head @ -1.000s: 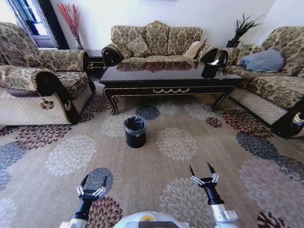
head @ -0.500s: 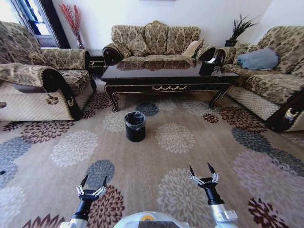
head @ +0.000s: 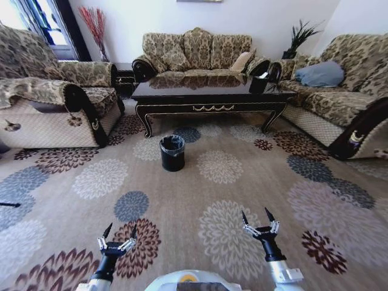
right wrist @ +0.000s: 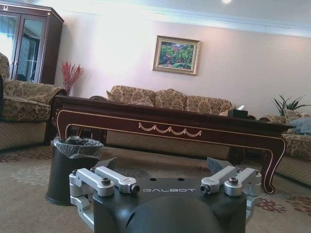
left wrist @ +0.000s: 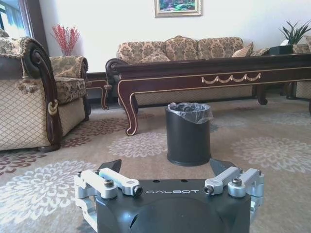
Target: Move to the front of the table and pick up the trash from the floor, then place it into the trash bin.
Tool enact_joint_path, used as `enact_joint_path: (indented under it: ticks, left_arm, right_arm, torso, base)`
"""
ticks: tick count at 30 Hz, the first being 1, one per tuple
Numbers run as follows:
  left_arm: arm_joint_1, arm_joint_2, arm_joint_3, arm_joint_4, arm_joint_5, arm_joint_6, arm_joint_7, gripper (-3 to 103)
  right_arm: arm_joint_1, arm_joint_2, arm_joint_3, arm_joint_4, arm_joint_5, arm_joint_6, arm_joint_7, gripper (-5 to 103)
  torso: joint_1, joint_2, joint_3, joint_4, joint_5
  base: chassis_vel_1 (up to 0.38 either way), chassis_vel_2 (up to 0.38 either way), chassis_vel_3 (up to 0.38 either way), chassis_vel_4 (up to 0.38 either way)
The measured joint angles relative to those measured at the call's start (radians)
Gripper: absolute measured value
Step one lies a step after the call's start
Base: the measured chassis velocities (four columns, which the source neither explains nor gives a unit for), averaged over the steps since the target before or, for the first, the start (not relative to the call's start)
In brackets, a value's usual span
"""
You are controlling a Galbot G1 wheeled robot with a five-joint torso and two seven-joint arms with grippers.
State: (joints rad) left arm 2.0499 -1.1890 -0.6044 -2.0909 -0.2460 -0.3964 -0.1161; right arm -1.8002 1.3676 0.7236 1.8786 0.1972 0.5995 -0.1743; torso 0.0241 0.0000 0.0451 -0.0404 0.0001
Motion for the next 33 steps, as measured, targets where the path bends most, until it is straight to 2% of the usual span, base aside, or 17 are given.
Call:
enact_joint_path:
  ticks: [33]
  left_arm:
    - [0.000,0.000,0.000,0.000,0.000,0.000,0.000,100]
  right_arm:
    - [0.000,0.000,0.000,0.000,0.000,0.000,0.000,100]
  torso:
    - [0.000,0.000,0.000,0.0001,-0.0001]
  base:
    - [0.162,-0.159,-0.154,0.161]
